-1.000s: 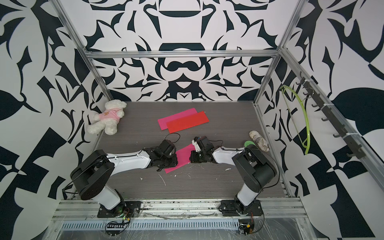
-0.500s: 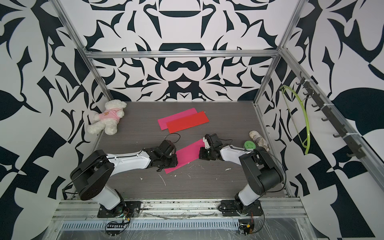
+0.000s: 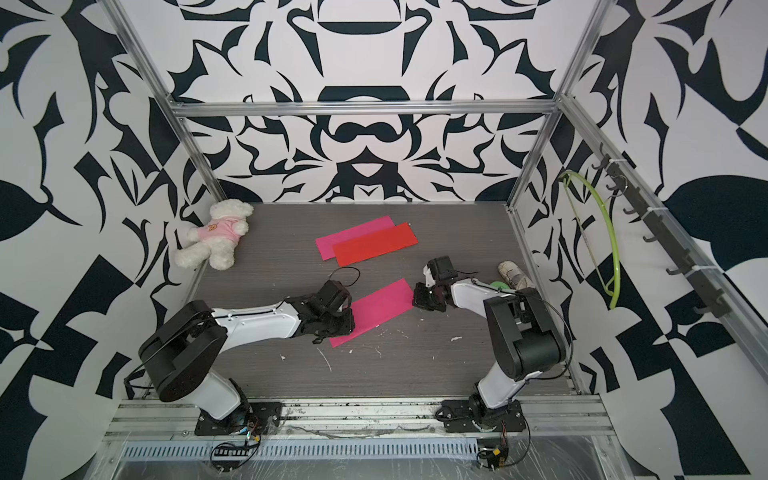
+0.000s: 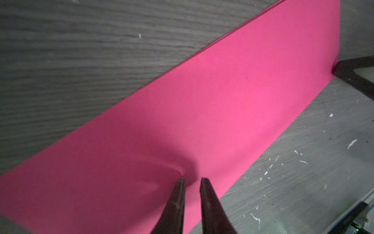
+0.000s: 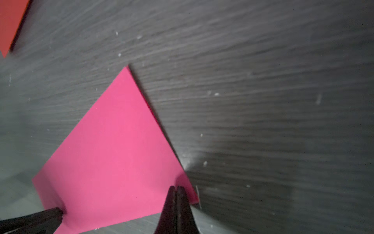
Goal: Fold the rectangular paper in half along the long edge
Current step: Fold the paper at the center of the board.
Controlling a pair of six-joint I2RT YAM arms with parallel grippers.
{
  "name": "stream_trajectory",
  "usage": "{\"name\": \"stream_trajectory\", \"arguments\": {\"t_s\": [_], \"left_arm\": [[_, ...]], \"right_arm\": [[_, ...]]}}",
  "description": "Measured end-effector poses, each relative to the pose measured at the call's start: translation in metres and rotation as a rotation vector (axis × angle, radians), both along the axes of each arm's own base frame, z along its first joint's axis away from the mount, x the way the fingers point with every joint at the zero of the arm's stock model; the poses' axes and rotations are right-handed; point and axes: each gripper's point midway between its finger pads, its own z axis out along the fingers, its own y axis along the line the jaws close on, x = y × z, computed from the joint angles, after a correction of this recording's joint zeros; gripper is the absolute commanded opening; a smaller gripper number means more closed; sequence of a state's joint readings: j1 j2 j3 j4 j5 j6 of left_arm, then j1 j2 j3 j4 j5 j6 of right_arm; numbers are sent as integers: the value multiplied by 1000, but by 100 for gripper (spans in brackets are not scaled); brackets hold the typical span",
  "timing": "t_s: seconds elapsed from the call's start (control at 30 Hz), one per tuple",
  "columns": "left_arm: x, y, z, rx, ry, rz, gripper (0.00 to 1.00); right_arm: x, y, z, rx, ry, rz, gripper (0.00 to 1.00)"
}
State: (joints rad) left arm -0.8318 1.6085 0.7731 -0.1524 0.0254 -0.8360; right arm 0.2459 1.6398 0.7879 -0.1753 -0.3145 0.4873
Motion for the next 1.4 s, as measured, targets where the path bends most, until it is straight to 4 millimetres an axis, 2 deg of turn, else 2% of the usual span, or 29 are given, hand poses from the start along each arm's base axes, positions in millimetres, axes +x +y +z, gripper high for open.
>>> {"name": "stream_trajectory", "arguments": {"t_s": [0.17,0.3,0.37,0.43,0.5,0.57,0.67,0.77,0.87,0.97,1.07,1.3,1.37,1.4], "left_arm": [[0,0,0,1,-1,-2,20],[0,0,0,1,-1,-3,20],[0,0,0,1,-1,-4,21],[0,0,0,1,-2,-4,21],[0,0,0,1,-2,-6,21],[0,0,0,1,-2,-6,21],[0,0,0,0,-3,-7,22],[0,0,1,-1,-3,-7,22],[0,0,1,-1,-4,-7,23],[-1,1,2,0,-4,-7,26],[-2,2,3,-2,-5,-8,38],[-10,3,14,-39,-21,-30,68],[-10,-3,19,-56,-24,-47,69],[-10,-7,23,-65,-28,-58,63]], "right_arm": [[12,-21,1,-36,-10,-61,0],[10,-35,4,-91,-17,-92,0],[4,-37,12,-126,-41,-91,0],[2,-34,27,-157,-92,-77,5],[2,-24,46,-179,-163,-45,16],[0,-6,58,-204,-219,16,42],[-4,28,57,-242,-241,128,70],[-7,61,44,-298,-232,233,82],[-12,85,28,-348,-206,311,83],[-14,98,13,-386,-178,355,83],[-14,98,2,-414,-153,364,80],[-12,101,1,-414,-156,368,74],[-11,101,1,-412,-157,367,73],[-11,101,1,-412,-157,365,73]]}}
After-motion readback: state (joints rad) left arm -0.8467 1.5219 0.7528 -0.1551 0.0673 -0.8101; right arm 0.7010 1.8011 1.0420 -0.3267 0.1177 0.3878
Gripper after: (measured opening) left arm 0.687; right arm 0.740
